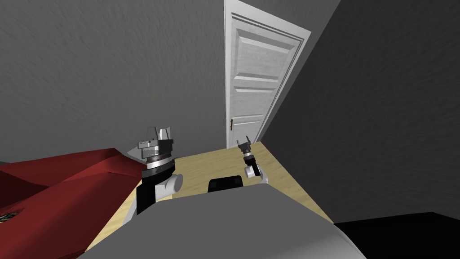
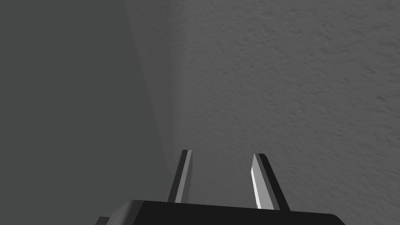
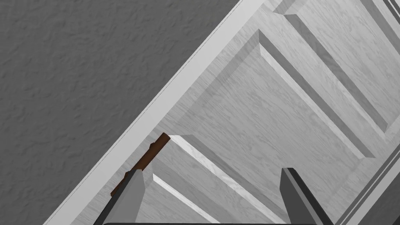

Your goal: Pull the door open

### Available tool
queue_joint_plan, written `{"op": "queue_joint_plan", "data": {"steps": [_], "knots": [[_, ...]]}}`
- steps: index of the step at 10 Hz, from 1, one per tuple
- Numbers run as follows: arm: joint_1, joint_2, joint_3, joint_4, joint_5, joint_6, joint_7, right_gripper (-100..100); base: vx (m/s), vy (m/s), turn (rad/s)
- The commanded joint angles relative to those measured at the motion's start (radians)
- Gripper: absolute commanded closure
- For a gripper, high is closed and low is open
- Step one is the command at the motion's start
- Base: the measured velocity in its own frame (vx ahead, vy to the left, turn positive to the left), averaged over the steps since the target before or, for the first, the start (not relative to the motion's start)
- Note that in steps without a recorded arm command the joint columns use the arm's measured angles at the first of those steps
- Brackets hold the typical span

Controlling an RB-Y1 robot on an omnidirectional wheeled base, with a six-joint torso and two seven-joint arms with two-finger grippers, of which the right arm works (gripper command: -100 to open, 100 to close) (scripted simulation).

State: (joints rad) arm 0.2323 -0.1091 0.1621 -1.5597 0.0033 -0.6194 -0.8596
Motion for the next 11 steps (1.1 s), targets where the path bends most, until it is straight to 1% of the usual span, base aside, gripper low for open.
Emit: {"op": "queue_joint_plan", "data": {"steps": [1, 11], "knots": [[-0.019, -0.007, 0.005, 0.044, -0.001, -0.012, -0.048, -100, 0.11, 0.009, -0.056], [-0.114, -0.038, 0.048, 0.28, 0.002, -0.072, -0.309, -100, 0.095, 0.026, -0.057]]}}
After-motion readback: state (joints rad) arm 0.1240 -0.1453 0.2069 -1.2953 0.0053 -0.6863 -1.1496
